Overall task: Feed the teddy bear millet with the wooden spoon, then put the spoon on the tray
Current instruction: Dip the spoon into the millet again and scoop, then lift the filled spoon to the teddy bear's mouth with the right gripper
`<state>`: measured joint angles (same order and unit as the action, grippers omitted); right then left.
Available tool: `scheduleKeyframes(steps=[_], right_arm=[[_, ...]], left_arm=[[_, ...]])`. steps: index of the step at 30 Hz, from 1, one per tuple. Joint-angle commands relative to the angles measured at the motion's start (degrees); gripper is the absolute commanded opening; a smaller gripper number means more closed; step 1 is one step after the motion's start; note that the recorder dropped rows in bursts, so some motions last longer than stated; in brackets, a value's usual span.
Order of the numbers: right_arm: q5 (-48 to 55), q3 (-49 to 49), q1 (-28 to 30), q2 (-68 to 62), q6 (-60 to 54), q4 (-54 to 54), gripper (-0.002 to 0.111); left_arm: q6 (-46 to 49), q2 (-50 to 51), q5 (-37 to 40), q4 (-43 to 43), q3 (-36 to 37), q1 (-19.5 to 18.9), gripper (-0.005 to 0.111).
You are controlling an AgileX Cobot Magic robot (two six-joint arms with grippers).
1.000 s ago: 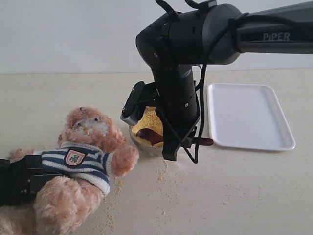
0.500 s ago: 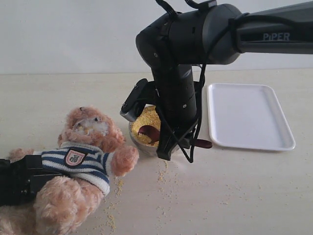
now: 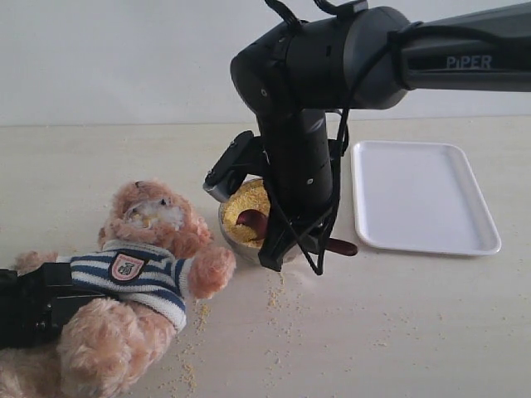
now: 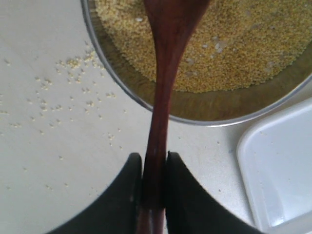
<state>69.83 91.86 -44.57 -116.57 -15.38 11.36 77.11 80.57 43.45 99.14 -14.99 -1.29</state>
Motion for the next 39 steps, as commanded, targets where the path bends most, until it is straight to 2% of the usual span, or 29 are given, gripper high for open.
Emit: scheduleKeyframes(steps=[1,12,29,37,39], right_arm=[[0.1,0.2,1.1,-0.1,0.3,-3.2,0.000],[0.1,0.2,6.6,0.7,-0.4,-9.5,0.000],[0.1,0.2,6.9,7.4,-2.0,-19.7,0.000],[0.1,0.2,6.9,14.0,-0.6,-26.9,0.000],[0.1,0.2,6.9,15.3,-0.1,-32.3,0.000]], left_arm=[[0.5,-0.1,0.8,0.8,-0.4,0.5,0.005],[0.5,-0.1,0.8,0.8,-0.4,0.5,0.005],[2.4,-0.1,-0.4,0.8,-0.4,0.5,0.005],[2.4,-0.1,1.3,0.8,-0.4,0.5,0.005],[2.4,-0.1,1.3,0.8,-0.4,0.5,0.005]])
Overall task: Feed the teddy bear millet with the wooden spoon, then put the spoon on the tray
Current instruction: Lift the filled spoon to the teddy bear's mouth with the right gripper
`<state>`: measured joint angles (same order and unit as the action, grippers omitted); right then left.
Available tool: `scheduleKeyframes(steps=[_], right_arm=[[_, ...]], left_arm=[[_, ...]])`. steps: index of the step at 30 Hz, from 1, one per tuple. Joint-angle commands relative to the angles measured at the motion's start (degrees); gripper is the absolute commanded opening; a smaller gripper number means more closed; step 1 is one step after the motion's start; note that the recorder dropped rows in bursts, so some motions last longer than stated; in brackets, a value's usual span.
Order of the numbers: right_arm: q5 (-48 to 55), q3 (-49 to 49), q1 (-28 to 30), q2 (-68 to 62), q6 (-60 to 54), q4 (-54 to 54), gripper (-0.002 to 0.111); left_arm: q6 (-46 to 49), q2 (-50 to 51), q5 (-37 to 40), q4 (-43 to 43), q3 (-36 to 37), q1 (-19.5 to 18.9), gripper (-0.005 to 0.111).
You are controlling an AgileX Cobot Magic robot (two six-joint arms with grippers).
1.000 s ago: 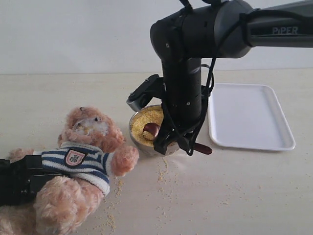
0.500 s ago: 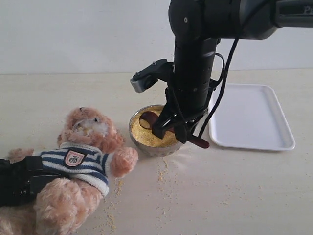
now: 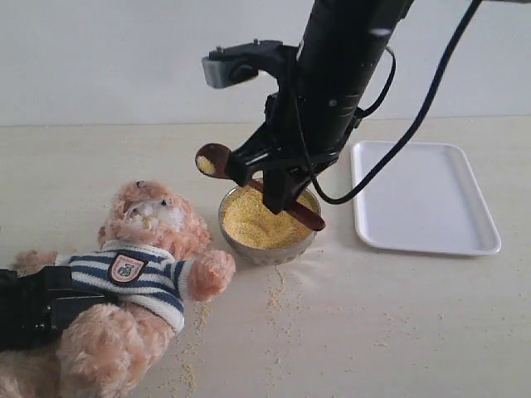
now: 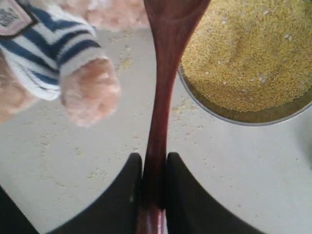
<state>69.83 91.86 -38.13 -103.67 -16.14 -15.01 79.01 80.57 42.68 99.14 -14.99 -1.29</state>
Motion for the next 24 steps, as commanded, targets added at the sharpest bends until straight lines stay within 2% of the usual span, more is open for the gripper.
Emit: scheduleKeyframes(steps=[1,3,9,11,17,24], right_arm=[[0.1,0.2,0.3,2.4,0.5,-10.5,0.000],[0.1,0.2,-0.4,1.9,-0.2,-14.6,0.000],[0.1,0.2,-5.7,-0.2,-0.2,-12.7,0.000],[-0.9,0.2,-5.8,-1.0,-0.2,-12.1,0.000],[-0.5,0.2,-5.8,-2.1,-0.2,-0.9,0.000],[-5.4,0.2,-7.4,-2.2,-0.3,1.7,0.000]], left_arm=[[-0.2,-0.1,2.0,0.8,-0.4,0.5,0.005],[-0.5,-0.1,2.0,0.8,-0.4,0.5,0.005],[-1.0,-0.1,2.3,0.8,-0.4,0.5,0.005],[-1.0,-0.1,2.6,0.8,-0.4,0.5,0.005],[-1.0,-0.1,2.6,0.8,-0.4,0.5,0.005],[-1.0,-0.1,2.6,0.8,-0.4,0.5,0.005]])
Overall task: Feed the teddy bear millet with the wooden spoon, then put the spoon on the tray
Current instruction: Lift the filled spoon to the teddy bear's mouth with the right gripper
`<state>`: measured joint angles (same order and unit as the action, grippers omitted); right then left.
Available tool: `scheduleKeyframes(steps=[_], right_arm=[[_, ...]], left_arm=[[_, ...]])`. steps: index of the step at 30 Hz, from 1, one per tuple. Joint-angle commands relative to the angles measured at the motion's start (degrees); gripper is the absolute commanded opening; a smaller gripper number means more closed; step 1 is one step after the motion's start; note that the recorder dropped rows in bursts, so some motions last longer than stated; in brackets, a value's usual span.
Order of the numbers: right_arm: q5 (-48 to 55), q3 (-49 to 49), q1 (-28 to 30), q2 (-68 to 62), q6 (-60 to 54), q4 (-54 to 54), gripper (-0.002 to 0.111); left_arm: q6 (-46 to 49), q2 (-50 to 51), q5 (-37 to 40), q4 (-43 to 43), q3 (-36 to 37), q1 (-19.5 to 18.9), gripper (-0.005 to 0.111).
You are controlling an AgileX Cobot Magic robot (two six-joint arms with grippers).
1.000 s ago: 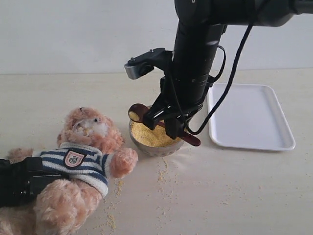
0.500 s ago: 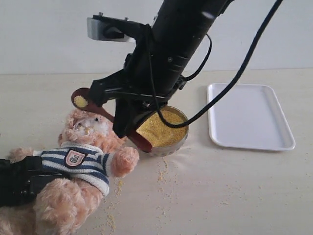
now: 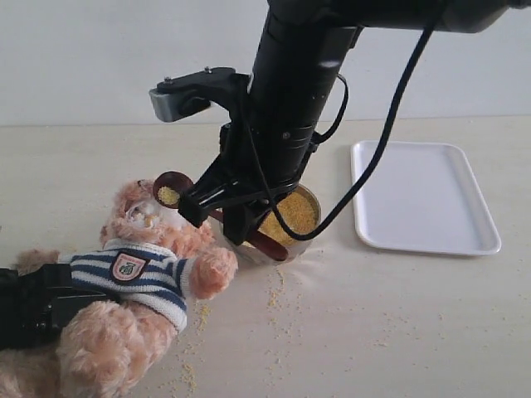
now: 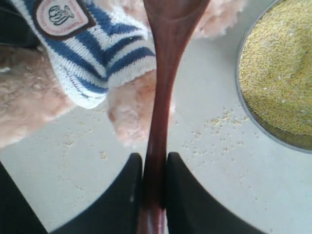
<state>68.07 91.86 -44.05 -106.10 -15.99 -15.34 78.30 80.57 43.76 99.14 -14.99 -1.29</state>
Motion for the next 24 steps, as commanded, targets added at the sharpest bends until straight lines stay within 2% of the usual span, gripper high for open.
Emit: scheduleKeyframes(steps=[1,12,24], right_arm=[[-4.8,0.2,-2.2,0.2,-0.6,3.3,0.000],[-6.2,0.2,-8.0,0.2,-2.1,17.3,0.000],[-7.9,0.1,-9.2,-1.4,-4.3,21.0,0.000]], left_arm=[[-0.3,-0.1,1.5,0.8,-0.4,0.5,0.005],[-0.1,-0.1,1.5,0.8,-0.4,0.5,0.005],[0.2,-0.1,1.5,0.8,-0.4,0.5,0.005]])
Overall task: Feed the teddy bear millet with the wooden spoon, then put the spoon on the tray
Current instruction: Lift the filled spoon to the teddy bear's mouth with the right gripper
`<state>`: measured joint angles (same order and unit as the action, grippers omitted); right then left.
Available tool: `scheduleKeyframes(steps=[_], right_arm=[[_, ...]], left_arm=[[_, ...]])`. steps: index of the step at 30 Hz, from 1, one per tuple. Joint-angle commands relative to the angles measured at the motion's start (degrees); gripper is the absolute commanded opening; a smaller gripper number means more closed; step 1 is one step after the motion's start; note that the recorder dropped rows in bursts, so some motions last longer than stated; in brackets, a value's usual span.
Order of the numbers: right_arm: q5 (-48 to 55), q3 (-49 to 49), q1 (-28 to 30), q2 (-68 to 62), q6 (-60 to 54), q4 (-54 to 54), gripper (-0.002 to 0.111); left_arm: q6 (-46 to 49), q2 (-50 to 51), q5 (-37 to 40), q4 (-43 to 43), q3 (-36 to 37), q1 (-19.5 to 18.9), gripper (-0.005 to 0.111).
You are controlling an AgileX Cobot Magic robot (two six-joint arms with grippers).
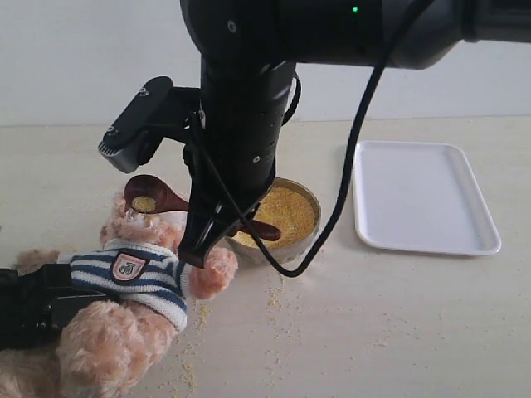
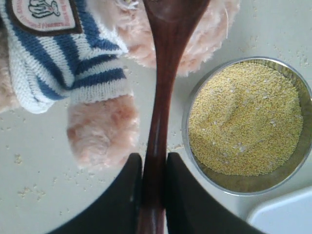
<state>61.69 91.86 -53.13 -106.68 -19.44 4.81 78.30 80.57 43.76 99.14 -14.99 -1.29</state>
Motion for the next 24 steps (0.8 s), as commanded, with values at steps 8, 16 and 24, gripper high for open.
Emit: scheduleKeyframes(steps=[8,16,24], right_arm=[[-2.1,0.1,-3.7,-1.4,-0.4,12.7,0.000],[-1.0,0.1,-6.4,-1.4,1.9,20.3,0.000],[1.4,0.1,-7.9,-1.4,3.1,25.4,0.000]], left_arm=[[0.3,-0.1,1.5,0.8,-0.4,0.5,0.005],[0.7,-0.1,1.5,0.8,-0.4,0.5,0.005],[1.2,-0.1,1.5,0.8,-0.4,0.5,0.005]])
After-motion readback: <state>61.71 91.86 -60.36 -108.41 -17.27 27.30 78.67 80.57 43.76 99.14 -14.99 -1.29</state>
